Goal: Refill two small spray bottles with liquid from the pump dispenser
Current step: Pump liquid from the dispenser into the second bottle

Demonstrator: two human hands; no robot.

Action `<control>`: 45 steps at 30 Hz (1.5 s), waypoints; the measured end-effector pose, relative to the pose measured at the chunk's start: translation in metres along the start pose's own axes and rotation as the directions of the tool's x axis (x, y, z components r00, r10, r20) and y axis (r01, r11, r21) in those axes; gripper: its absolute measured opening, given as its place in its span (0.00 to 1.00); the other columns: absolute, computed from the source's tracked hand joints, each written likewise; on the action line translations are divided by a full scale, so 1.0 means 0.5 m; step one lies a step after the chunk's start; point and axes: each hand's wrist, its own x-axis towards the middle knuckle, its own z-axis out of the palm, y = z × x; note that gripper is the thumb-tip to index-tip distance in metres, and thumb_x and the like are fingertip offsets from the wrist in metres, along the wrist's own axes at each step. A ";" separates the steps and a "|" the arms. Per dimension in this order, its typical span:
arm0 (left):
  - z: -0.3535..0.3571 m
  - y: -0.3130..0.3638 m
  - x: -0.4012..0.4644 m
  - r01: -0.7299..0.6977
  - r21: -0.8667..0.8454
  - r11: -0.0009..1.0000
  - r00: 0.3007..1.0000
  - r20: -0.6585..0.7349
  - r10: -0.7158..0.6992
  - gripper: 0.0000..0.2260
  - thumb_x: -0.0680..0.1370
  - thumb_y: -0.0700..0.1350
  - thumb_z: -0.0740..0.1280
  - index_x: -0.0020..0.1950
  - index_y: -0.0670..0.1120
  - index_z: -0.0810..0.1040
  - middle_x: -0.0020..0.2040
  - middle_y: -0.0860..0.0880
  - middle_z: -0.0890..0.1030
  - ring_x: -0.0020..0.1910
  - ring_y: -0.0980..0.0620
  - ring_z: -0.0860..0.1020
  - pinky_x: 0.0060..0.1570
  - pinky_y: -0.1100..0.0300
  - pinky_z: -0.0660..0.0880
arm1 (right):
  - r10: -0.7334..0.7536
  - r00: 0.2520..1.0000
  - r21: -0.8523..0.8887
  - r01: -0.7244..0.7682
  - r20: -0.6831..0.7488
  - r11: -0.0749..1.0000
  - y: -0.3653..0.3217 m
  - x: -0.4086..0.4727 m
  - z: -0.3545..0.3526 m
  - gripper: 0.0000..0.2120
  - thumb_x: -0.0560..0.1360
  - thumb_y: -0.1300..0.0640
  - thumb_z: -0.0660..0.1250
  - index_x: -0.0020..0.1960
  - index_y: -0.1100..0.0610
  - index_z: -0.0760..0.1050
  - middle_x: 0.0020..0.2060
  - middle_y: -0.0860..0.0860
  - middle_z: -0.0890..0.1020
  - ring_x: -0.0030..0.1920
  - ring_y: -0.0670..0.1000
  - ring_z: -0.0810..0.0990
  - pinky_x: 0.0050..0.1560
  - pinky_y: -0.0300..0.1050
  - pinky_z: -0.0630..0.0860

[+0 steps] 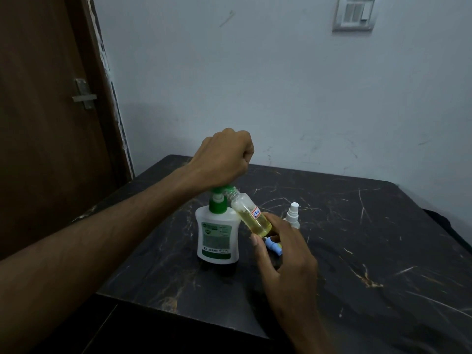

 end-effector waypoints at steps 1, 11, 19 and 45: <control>0.000 0.000 0.000 0.002 0.000 1.000 1.000 -0.006 -0.002 0.17 0.70 0.31 0.62 0.26 0.49 0.67 0.26 0.53 0.70 0.27 0.55 0.70 0.33 0.58 0.70 | 0.001 1.000 0.000 -0.001 -0.004 1.000 -0.001 0.000 0.000 0.19 0.80 0.49 0.68 0.69 0.55 0.78 0.57 0.46 0.82 0.58 0.43 0.81 0.58 0.42 0.78; 0.003 -0.003 0.002 -0.001 0.017 1.000 1.000 -0.016 0.002 0.18 0.70 0.31 0.62 0.27 0.50 0.66 0.26 0.54 0.69 0.27 0.55 0.69 0.33 0.58 0.68 | -0.007 1.000 -0.012 0.007 -0.009 1.000 -0.002 0.001 0.000 0.19 0.80 0.49 0.68 0.68 0.54 0.78 0.56 0.45 0.82 0.57 0.41 0.80 0.58 0.36 0.77; 0.012 -0.004 -0.005 0.026 0.007 1.000 0.999 -0.023 -0.026 0.18 0.71 0.31 0.62 0.27 0.50 0.65 0.26 0.55 0.68 0.27 0.56 0.69 0.30 0.62 0.63 | -0.013 1.000 -0.013 0.013 -0.008 1.000 -0.004 0.002 0.000 0.20 0.79 0.49 0.67 0.68 0.56 0.79 0.57 0.46 0.83 0.57 0.42 0.81 0.59 0.34 0.76; 0.008 0.004 -0.005 0.015 0.028 0.999 1.000 -0.009 -0.015 0.18 0.70 0.31 0.62 0.27 0.51 0.64 0.26 0.55 0.67 0.27 0.56 0.66 0.30 0.62 0.60 | -0.013 1.000 -0.004 0.013 -0.004 1.000 -0.003 0.002 -0.001 0.20 0.80 0.48 0.66 0.68 0.55 0.78 0.57 0.46 0.82 0.58 0.43 0.81 0.58 0.39 0.78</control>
